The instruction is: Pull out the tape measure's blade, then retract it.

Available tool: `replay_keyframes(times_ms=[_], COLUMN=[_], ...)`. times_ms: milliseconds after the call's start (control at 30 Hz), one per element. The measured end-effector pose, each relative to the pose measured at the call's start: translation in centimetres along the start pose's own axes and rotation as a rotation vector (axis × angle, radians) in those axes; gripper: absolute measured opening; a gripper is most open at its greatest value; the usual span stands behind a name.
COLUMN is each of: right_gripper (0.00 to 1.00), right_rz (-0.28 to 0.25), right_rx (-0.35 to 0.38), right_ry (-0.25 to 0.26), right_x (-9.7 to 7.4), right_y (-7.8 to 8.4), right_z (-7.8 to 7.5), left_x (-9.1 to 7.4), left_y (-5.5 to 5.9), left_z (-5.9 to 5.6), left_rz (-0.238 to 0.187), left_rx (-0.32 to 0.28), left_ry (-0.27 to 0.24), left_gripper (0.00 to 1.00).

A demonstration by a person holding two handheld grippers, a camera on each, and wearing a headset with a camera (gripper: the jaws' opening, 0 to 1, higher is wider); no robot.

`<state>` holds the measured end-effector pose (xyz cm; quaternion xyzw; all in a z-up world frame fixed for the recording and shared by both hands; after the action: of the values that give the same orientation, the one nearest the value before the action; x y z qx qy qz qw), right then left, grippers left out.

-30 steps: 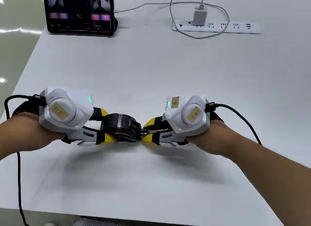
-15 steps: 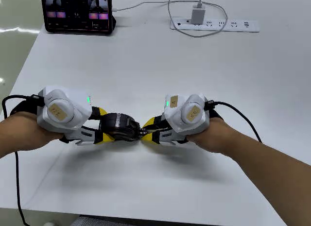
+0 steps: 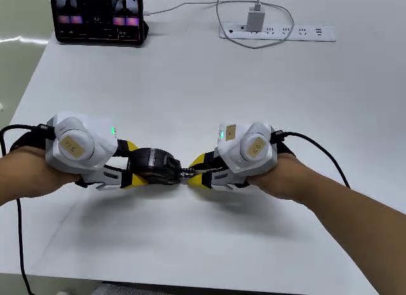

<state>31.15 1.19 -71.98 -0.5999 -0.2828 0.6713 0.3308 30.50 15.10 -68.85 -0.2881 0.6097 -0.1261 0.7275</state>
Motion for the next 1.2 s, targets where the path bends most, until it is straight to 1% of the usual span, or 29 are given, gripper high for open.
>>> replay_keyframes(times_ms=[800, 1200], right_gripper=[0.1, 0.1], right_rz=[0.017, 0.027], right_rx=[0.017, 0.036], right_ry=[0.024, 0.04], right_x=[-2.8, -4.3], right_y=[1.7, 3.1], right_z=[0.2, 0.2], left_x=[0.0, 0.0], left_y=[0.1, 0.1], left_z=[0.0, 0.0], left_rz=[-0.004, -0.003], left_rx=[-0.008, -0.005], left_ry=[-0.002, 0.002], left_gripper=[0.25, 0.25])
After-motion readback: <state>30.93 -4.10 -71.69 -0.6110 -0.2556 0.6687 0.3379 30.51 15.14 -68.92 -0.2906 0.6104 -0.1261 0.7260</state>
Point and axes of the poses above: the centre of the closed fingertips' face, and the gripper's own axes: x roughly forward along the fingers, z roughly to its left, y roughly out of its underside, the point moved 5 cm from there along -x, roughly backward along the fingers, and after that the axes turned 3 degrees about x, right-handed, at the moved point
